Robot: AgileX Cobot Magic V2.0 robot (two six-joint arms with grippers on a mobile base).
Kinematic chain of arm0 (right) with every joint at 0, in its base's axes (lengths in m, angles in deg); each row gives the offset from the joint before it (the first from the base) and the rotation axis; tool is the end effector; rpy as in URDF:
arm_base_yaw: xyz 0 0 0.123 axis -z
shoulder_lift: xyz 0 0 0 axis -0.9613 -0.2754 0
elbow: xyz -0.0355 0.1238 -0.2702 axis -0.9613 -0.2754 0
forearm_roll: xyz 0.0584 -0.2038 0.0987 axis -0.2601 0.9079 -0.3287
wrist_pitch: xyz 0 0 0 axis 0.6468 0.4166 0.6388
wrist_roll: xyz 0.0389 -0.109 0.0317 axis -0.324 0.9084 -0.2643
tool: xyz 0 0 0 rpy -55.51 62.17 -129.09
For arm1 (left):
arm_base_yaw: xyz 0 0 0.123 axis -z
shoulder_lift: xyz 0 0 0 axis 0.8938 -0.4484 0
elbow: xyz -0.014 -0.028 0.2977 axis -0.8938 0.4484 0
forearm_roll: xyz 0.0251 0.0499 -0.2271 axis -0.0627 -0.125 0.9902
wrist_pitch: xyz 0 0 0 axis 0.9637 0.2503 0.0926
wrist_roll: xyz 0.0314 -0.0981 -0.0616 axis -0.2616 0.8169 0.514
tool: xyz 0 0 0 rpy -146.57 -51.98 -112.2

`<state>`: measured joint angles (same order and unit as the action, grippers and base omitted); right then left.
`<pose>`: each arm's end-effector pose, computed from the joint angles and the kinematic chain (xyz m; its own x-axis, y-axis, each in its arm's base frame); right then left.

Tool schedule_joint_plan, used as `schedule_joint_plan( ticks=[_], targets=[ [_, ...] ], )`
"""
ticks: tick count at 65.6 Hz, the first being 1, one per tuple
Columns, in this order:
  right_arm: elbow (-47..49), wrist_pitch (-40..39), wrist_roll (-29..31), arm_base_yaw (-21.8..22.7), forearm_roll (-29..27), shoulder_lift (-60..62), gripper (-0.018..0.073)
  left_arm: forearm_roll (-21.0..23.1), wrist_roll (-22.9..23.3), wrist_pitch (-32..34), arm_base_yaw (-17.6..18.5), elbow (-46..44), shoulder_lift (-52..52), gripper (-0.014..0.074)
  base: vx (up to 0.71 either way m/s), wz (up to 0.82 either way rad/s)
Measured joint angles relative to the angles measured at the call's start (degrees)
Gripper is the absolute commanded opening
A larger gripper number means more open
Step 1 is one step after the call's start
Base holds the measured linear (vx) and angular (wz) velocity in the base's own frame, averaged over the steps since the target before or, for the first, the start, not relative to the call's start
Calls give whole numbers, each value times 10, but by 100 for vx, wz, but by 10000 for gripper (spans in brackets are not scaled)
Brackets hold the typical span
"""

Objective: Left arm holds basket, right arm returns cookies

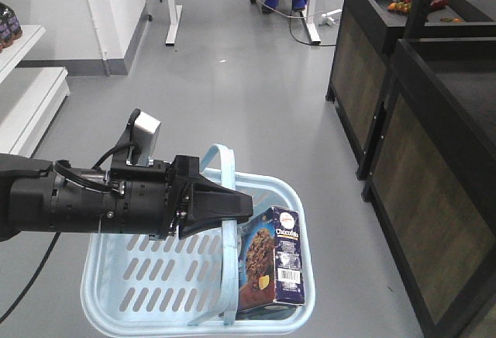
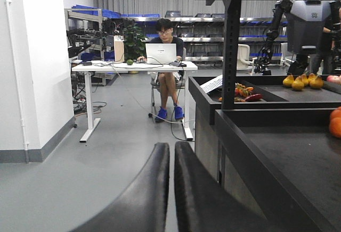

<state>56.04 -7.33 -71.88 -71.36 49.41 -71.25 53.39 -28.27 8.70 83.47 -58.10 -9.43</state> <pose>0.0525 -0.0019 0.2104 0.1061 -0.0042 -0.9943 0.0419 0.9991 0.0003 0.2340 -0.1917 0.2843 -0.9614 -0.1264 -0.2444 0.2014 0.2821 -0.9380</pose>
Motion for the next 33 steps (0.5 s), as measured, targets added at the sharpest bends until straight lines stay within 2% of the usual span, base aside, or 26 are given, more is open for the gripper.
schedule_joint_plan(
  ticks=[33],
  targets=[
    [0, 0, 0, 0, 0, 0, -6, 0, 0, 1, 0, 0, 0, -3, 32, 5]
  ],
)
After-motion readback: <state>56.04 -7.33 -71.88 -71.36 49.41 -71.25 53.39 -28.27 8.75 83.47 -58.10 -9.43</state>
